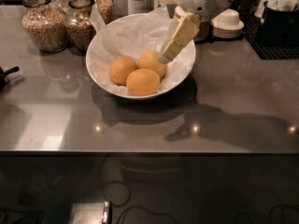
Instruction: Pick orange from white bowl
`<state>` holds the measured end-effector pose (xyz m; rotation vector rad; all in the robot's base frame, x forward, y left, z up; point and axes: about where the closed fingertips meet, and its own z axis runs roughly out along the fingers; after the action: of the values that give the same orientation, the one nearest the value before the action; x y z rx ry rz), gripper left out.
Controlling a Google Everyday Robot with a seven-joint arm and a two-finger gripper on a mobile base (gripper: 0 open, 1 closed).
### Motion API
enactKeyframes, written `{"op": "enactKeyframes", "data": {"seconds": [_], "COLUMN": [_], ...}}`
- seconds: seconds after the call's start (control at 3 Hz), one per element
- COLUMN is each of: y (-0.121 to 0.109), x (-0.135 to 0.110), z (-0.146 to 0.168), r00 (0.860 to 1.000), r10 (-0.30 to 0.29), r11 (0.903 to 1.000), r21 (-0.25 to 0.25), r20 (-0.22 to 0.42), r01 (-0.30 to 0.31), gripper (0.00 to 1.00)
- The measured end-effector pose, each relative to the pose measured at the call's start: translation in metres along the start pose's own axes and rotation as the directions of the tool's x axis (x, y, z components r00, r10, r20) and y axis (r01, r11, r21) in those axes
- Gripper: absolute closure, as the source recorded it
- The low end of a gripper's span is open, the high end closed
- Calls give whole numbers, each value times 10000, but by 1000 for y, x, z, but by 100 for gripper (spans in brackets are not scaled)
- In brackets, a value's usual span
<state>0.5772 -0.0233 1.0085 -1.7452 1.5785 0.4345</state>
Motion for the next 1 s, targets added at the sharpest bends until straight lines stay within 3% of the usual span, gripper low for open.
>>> {"op": "enactKeyframes", "data": {"seconds": [0.33,1.0], "y": [-13,-16], "x": [-14,-16], "z": [30,42], "r00": [9879,9812], "r10": [-1095,-1345], "r11": [9933,9901], "r21": [-497,-582], "r20": [-1098,-1381], "r01": [1045,1276], "gripper": [0,0]}}
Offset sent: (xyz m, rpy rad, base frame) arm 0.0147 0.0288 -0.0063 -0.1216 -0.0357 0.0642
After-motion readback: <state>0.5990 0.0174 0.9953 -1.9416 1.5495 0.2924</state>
